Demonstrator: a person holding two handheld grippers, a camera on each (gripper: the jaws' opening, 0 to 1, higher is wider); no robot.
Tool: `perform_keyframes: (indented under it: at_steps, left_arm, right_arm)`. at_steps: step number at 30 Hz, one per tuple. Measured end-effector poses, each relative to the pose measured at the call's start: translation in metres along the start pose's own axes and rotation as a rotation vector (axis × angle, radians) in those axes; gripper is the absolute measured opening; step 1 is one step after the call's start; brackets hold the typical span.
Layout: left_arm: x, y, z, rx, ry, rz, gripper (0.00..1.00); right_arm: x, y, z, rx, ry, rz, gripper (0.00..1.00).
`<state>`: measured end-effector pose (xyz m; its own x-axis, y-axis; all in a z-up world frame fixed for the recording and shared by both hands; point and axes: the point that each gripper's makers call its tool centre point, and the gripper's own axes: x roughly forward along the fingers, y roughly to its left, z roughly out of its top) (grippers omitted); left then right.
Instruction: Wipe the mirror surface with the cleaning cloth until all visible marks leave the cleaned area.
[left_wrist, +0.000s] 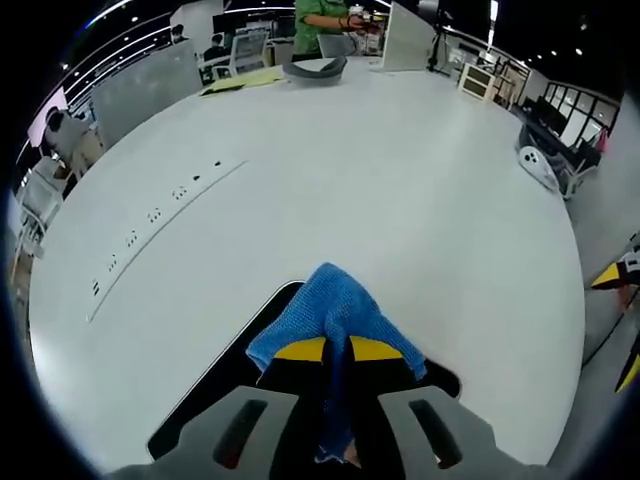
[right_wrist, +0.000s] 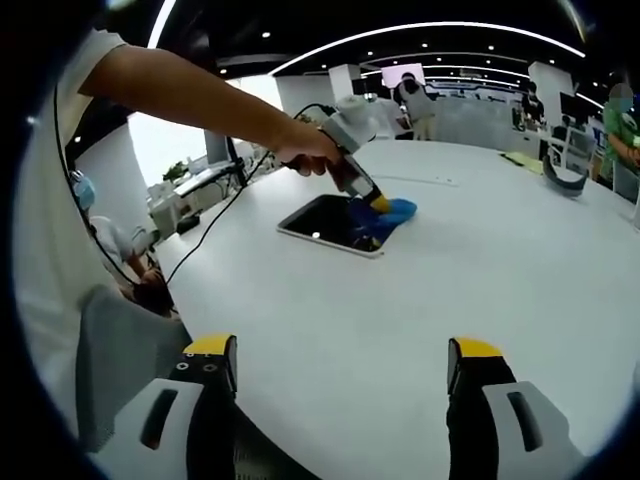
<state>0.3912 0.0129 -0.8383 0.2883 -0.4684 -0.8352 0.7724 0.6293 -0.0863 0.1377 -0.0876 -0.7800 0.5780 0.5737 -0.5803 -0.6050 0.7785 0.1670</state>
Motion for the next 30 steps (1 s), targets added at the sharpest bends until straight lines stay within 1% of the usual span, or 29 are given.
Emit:
perform_keyframes:
  at_steps: [11, 30]
  left_arm:
    - [-0.003, 0.003, -0.004, -0.005, -0.002, -0.001, 0.05]
    - [-0.012, 0.011, -0.016, -0.019, 0.001, 0.003, 0.05]
  right_arm:
    - [0.001, 0.002, -0.005, 0.002, 0.014, 0.005, 0.85]
    - [0.005, 0.008, -0.005, -0.003, 0.024, 0.022, 0.84]
